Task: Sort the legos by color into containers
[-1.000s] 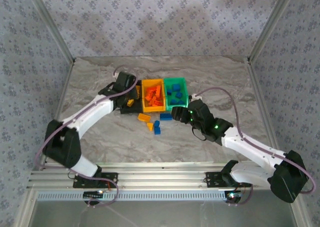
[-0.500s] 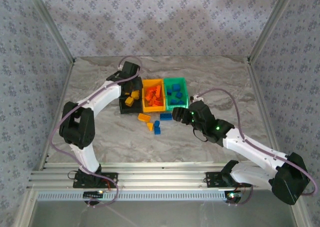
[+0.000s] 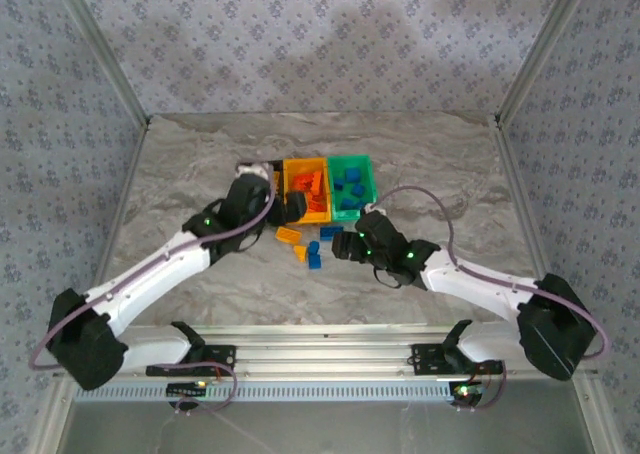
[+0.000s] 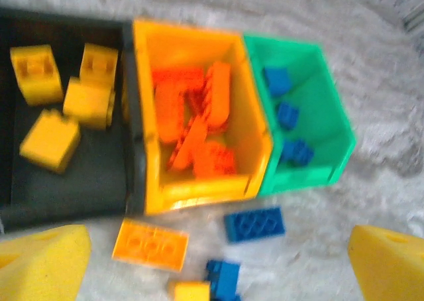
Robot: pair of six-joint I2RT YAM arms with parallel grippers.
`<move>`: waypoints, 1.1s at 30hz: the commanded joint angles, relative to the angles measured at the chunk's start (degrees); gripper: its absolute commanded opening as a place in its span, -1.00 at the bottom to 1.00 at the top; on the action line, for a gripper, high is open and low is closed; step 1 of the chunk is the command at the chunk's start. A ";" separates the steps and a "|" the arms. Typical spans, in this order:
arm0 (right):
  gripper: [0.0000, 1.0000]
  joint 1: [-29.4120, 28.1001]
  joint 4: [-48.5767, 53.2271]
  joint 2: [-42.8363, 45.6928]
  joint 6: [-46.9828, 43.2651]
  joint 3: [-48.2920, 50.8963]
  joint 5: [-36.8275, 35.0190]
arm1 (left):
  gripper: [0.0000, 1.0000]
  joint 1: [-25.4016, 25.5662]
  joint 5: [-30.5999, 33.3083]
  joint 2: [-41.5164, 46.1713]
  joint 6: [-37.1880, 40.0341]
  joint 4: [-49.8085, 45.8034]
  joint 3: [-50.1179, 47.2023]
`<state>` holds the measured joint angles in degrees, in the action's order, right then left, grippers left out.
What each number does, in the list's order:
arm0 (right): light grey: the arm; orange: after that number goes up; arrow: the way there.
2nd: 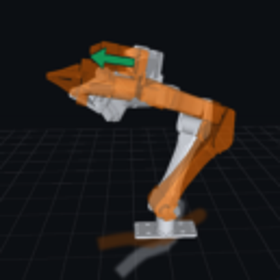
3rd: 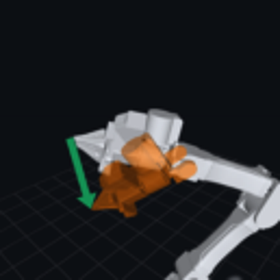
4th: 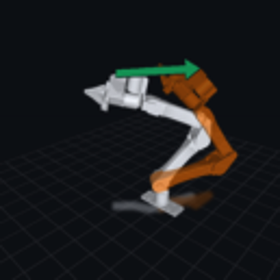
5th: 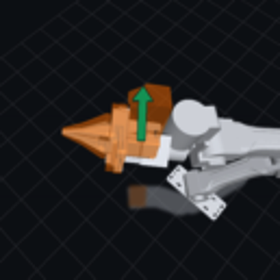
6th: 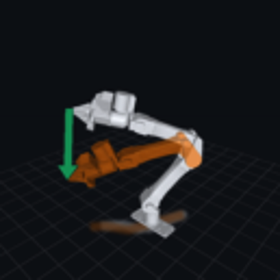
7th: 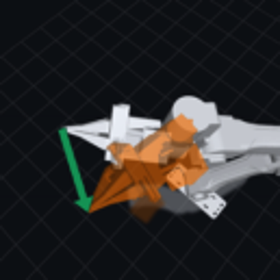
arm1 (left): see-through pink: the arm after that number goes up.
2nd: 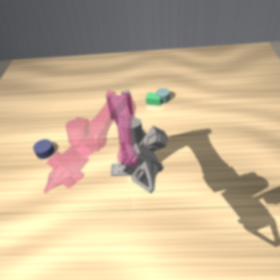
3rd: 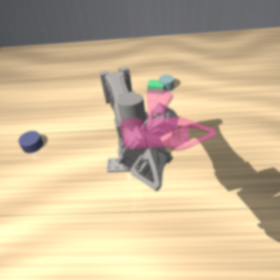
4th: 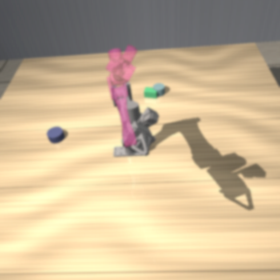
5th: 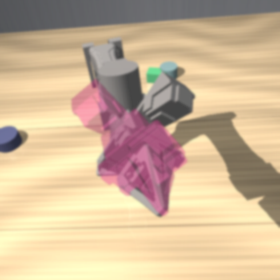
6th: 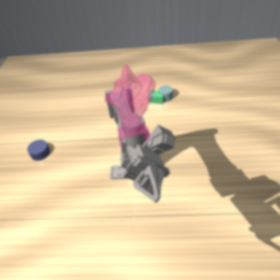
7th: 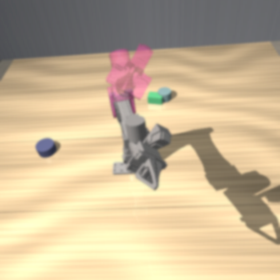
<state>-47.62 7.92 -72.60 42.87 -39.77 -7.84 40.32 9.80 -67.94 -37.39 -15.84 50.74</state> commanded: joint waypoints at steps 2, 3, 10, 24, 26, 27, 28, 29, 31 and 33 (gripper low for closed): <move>0.57 -2.89 -1.12 -6.31 -1.09 -3.92 1.59 | 0.99 1.86 -0.66 6.36 -6.22 2.41 -11.84; 0.56 -3.76 -0.90 -8.17 -1.25 -5.02 1.55 | 0.99 2.23 -0.52 7.86 -7.45 2.55 -14.10; 0.53 -6.89 -0.23 -18.29 -1.74 -11.27 1.21 | 0.99 3.48 1.49 18.07 -11.74 0.33 -22.88; 0.37 -10.76 11.18 -32.08 -4.55 -22.44 -7.69 | 0.99 3.39 5.39 24.26 -12.55 -3.68 -24.64; 0.31 -10.91 11.66 -33.49 -5.28 -23.77 -8.44 | 0.99 3.41 5.58 24.34 -12.53 -3.92 -24.55; 0.26 -11.03 12.18 -34.19 -5.65 -24.39 -9.10 | 0.99 3.45 5.68 24.29 -12.46 -3.98 -24.47; 0.20 -11.25 12.75 -34.80 -5.76 -25.01 -9.46 | 0.99 3.42 5.80 24.34 -12.27 -3.90 -24.51; 0.14 -11.25 13.16 -35.33 -5.87 -25.47 -9.77 | 0.99 3.38 5.91 24.30 -12.30 -4.02 -24.40; 0.00 -11.37 13.74 -36.19 -5.94 -25.88 -10.44 | 0.99 3.42 5.94 24.19 -12.28 -3.81 -24.44; -0.10 -11.52 13.77 -36.22 -5.91 -25.65 -10.28 | 0.99 3.49 5.84 24.16 -12.47 -3.76 -24.46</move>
<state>-58.72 20.43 -107.09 37.47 -64.23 -16.82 43.31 14.61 -44.25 -49.21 -19.07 26.28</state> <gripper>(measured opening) 0.466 0.994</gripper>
